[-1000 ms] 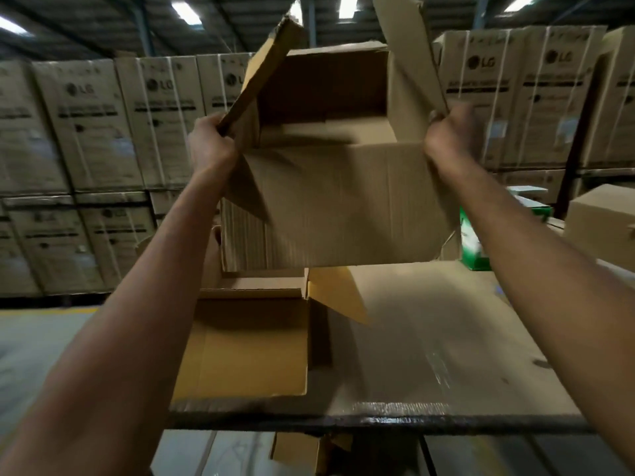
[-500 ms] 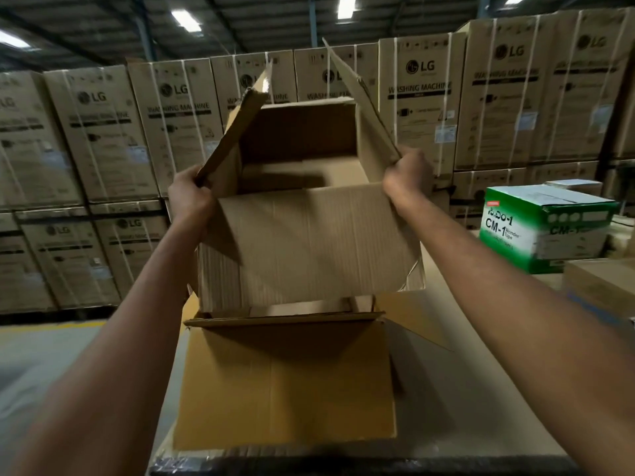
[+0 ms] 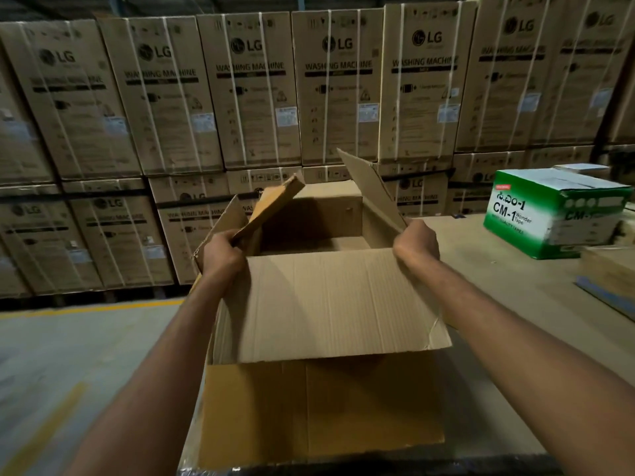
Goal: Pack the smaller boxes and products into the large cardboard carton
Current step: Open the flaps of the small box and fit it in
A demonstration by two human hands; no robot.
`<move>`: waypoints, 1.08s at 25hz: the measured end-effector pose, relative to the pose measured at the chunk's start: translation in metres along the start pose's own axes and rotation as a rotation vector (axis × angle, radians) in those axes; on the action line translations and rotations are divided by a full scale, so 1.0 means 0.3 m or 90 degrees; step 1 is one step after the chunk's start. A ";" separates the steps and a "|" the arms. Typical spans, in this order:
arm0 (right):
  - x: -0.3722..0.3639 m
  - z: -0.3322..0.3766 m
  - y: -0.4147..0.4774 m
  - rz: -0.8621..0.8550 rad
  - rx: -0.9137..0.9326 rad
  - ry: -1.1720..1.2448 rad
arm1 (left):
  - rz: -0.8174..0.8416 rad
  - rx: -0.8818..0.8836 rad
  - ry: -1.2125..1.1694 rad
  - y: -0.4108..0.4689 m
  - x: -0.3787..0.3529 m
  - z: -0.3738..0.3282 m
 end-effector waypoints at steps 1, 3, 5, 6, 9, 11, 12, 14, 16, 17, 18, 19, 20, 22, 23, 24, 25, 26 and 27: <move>-0.018 -0.004 0.008 0.007 -0.007 -0.014 | 0.016 0.003 0.005 0.018 -0.010 0.005; -0.038 0.002 0.025 0.013 -0.012 -0.039 | 0.056 0.021 0.020 0.064 -0.028 0.017; -0.055 0.013 0.042 0.022 -0.015 -0.062 | 0.106 0.053 0.067 0.114 -0.045 0.037; -0.066 0.019 0.047 0.028 -0.012 -0.071 | 0.123 0.068 0.111 0.135 -0.050 0.045; -0.109 0.037 0.064 0.070 -0.003 -0.098 | 0.169 0.050 0.285 0.190 -0.056 0.053; -0.132 0.043 0.080 0.086 0.003 -0.137 | 0.198 0.020 0.366 0.212 -0.067 0.046; -0.143 0.045 0.090 0.083 0.007 -0.149 | 0.209 0.011 0.394 0.220 -0.076 0.042; -0.173 0.045 0.110 0.063 0.019 -0.156 | 0.222 0.001 0.416 0.245 -0.107 0.042; -0.193 0.051 0.115 0.033 0.025 -0.157 | 0.218 -0.008 0.405 0.272 -0.137 0.045; -0.195 0.053 0.117 0.016 0.023 -0.152 | 0.201 -0.014 0.380 0.285 -0.145 0.048; -0.195 0.053 0.122 -0.003 0.017 -0.140 | 0.175 -0.021 0.344 0.293 -0.150 0.053; -0.193 0.053 0.129 -0.018 0.007 -0.128 | 0.144 -0.030 0.302 0.302 -0.149 0.061; -0.190 0.055 0.131 -0.018 0.001 -0.131 | 0.126 -0.026 0.275 0.304 -0.145 0.076; -0.210 0.056 0.143 0.038 -0.008 -0.180 | 0.151 0.002 0.269 0.302 -0.145 0.112; -0.226 0.059 0.143 0.086 -0.004 -0.217 | 0.198 0.020 0.304 0.306 -0.151 0.136; -0.236 0.061 0.134 0.139 0.002 -0.252 | 0.256 0.040 0.361 0.307 -0.153 0.153; -0.240 0.066 0.124 0.189 0.008 -0.278 | 0.304 0.062 0.414 0.310 -0.151 0.169; -0.246 0.067 0.118 0.222 0.015 -0.298 | 0.339 0.071 0.456 0.308 -0.148 0.176; -0.251 0.061 0.114 0.244 0.023 -0.319 | 0.355 0.054 0.488 0.309 -0.149 0.181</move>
Point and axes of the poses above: each hand's wrist, its own y-axis towards the middle knuckle, its own x-axis out of the back of the hand, z = x × y, the point moved 2 cm from there along y, towards the middle knuckle, and after that the axes turned 9 degrees about -y, right-handed, at the moved point
